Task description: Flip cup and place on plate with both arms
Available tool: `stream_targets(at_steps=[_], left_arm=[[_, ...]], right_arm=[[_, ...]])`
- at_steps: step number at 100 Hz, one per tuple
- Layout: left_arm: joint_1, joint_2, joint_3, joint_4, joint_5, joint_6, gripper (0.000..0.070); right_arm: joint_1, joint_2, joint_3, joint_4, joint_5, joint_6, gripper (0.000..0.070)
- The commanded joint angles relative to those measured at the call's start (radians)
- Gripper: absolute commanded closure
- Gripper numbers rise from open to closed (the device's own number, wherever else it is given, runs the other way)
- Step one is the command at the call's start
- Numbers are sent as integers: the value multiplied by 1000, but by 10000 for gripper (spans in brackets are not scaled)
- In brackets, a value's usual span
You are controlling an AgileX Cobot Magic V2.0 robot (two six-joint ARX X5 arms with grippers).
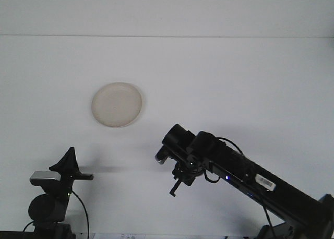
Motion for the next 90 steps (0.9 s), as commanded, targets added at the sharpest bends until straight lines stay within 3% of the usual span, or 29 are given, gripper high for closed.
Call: stream_targets(at_steps=[1,35,43,53,59,65,90], left_arm=[[2,-2,-19,13,2,-2,688],[2,-2,-19,13,2,-2,688],[2,-2,-19,13,2,-2,688],[2,-2,-19,13,2,-2,688],[2,-2,-19,13,2,-2,688],[2,-2,-19,13,2,-2,688],[2,-2,-19,13,2,-2,688]], right_arm=[[23,46,35,-3,3,-19,696],[38,172,40,14,3,-55,674],[38,184,40,16,2,-61,545],[40,185,40,16,-1,-68,327],[43,184,42,8,0,-72,243],[42,182,59,-19,0,-79,208],[31,169,236,-84,4,-89,202]])
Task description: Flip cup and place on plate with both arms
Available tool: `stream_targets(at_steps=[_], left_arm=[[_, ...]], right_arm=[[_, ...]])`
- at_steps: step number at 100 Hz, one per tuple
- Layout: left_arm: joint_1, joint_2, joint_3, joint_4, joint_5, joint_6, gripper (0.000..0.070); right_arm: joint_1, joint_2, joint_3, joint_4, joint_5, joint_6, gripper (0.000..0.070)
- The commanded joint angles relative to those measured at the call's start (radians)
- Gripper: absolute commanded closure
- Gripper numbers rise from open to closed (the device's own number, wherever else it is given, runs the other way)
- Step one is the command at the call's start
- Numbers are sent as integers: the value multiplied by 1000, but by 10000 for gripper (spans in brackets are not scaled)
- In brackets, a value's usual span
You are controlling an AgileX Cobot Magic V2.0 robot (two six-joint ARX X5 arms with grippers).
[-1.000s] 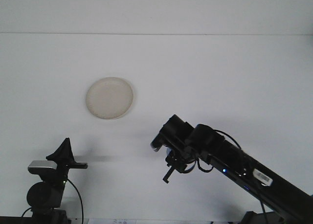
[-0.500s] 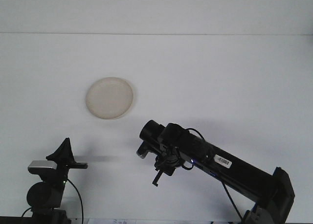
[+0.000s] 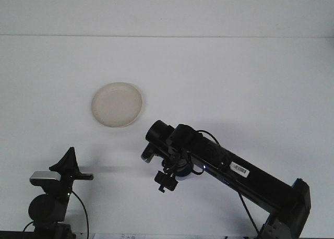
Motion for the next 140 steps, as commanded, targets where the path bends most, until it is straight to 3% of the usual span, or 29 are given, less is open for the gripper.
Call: stream_targets(at_steps=[1,16,26,58,84,106,112,123,128,132,140], left_arm=[[2,-2,-19,13,2,-2,688],[2,-2,-19,13,2,-2,688],[2,-2,-19,13,2,-2,688],[2,-2,-19,13,2,-2,688],[2,-2,-19,13,2,-2,688],[2,-2,-19,13,2,-2,688],[2,-2,-19,13,2,-2,688],[2,-2,-19,13,2,-2,688],[2,-2,-19,13,2,-2,688],[2,-2,-19,13,2,-2,688],[2,-2,-18,17,2,-14,688]], right_arm=[[3,3,57,-27,0,-14,201],[-34,-39,127,-28,20,-27,139],[-97,-91,127,-29,46,-40,139],[-489,-307,86,-3,53,-9,139],[-825,-621,-248,266,52,77,140],[-908,-903,-562,460,52,126,144],[-904,-977,-629,498,51,125,236],[-901,-1072,-696,544,53,125,556],[-901,-1101,-705,557,53,125,659],[-901,-1117,-705,563,53,125,694],[-901,-1138,-705,584,53,125,697]])
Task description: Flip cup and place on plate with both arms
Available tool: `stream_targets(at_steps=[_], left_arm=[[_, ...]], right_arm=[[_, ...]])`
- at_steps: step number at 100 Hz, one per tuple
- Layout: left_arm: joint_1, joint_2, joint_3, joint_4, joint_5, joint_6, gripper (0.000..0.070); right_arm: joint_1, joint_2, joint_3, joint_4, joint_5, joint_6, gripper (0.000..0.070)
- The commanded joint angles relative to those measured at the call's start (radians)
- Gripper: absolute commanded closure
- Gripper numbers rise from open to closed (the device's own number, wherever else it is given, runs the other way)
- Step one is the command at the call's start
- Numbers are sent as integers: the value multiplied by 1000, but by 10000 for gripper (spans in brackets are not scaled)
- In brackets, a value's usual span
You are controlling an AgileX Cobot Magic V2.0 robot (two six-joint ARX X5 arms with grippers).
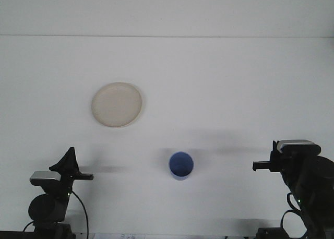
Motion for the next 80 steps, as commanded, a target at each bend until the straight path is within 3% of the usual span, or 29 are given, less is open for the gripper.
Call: stream_targets(at_steps=[1,15,34,49,57,69,80], left_arm=[[2,-2,-18,14,2,-20,688],[2,0,26,-10,2,-126,688],[2,74,264,-230,10,-128,688],[2,285,569,-474,42,-128,688],[2,434,743,-615,98,-113,688],[2,655,977,-808,200,-21,688],[1,806,1116,-909,250,-16,688]], right_arm=[[2,-4,10,21,0,13,697],[2,-13,10,28,0,13,697],[2,-12,10,26,0,13,697],[2,-12,10,28,0,13,697],[2,-12,10,28,0,13,697],[2,-12,10,28,0,12,697],[2,-12,10,28,0,12,697]])
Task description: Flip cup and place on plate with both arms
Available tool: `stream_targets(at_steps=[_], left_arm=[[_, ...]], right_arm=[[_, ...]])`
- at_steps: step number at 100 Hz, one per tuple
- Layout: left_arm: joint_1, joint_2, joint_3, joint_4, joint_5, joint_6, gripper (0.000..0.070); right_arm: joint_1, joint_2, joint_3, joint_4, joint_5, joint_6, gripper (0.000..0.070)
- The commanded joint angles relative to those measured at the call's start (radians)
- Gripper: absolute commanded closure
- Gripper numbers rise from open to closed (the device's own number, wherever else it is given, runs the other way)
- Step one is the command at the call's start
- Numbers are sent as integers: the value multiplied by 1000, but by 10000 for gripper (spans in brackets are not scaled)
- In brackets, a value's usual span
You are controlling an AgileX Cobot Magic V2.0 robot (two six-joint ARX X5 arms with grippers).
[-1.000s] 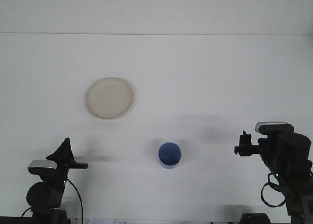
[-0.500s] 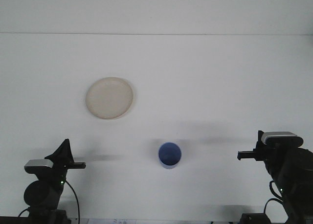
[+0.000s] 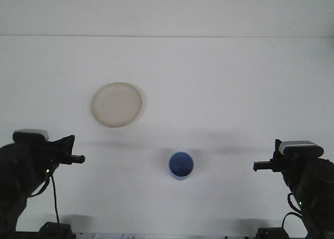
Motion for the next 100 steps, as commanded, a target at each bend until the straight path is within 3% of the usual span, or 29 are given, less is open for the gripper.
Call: stream_targets(at_steps=[1,12,29,33,43,48,100], left_arm=[[1,81,71,-32,20,29,688],[1,160,99,-5,38,-9,688],[-6,238,99,-2,89,-11,662],[-13,254,99,-2,118,-11,578],[-42,301,100,0,197,-10,267],[-65,326,99,1,216,-10,191],[-528,646,193,109,188,-30,195]], right_arm=[[1,3,10,10,0,10,697],[1,3,10,10,0,10,697],[1,3,10,9,0,10,697],[1,3,10,10,0,10,697],[1,3,10,10,0,10,697],[1,3,10,10,0,10,697],[1,3,10,10,0,10,697]])
